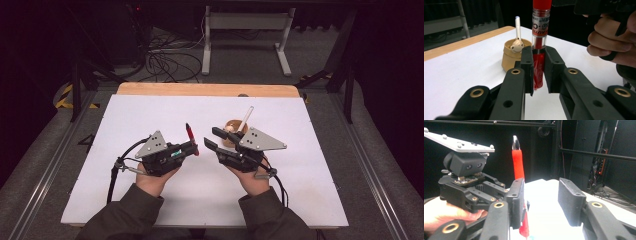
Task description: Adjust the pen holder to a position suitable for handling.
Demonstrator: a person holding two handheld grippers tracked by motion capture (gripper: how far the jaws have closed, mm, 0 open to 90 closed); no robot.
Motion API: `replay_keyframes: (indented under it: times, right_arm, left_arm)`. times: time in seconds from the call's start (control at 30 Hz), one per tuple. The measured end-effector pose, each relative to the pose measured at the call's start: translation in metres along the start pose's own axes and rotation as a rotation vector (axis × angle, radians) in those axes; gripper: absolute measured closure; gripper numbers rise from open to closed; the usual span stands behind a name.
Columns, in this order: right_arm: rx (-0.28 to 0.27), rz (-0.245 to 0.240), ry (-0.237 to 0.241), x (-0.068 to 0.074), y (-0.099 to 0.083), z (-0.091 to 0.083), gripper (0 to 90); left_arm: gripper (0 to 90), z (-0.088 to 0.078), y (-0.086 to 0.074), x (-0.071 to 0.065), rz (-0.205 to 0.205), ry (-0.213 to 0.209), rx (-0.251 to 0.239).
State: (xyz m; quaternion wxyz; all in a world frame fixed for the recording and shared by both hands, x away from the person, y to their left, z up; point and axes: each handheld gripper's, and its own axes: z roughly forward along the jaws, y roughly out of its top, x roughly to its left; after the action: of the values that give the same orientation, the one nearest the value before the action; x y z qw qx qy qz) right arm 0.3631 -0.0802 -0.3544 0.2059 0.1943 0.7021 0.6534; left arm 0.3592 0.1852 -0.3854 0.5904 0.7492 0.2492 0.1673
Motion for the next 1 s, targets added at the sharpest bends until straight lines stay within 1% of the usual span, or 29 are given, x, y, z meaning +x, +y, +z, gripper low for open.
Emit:
replay_keyframes:
  times: [0.2,0.33,0.5,0.7,0.8,1.0]
  right_arm:
    - [0.014,0.011,-0.005,-0.005,-0.002,-0.006,48.0]
    - [0.016,0.012,-0.003,-0.009,-0.004,-0.009,43.5]
    - [0.021,0.014,-0.006,-0.013,-0.004,-0.014,40.4]
    - [0.029,0.029,-0.016,-0.019,-0.004,-0.020,37.0]
    - [0.035,0.039,-0.017,-0.022,-0.005,-0.024,35.1]
    - [0.042,0.051,-0.030,-0.030,-0.005,-0.032,32.1]
  left_arm:
    - [79.3,0.003,0.006,-0.001,0.008,0.002,-0.006]
    - [79.3,0.006,0.013,-0.002,0.026,0.001,-0.006]
    - [79.3,0.010,0.020,-0.003,0.045,0.000,-0.008]
    - [79.3,0.015,0.025,-0.004,0.055,0.001,-0.005]
    - [79.3,0.017,0.027,-0.004,0.052,-0.002,-0.005]
    - [79.3,0.023,0.035,-0.004,0.065,-0.001,-0.007]
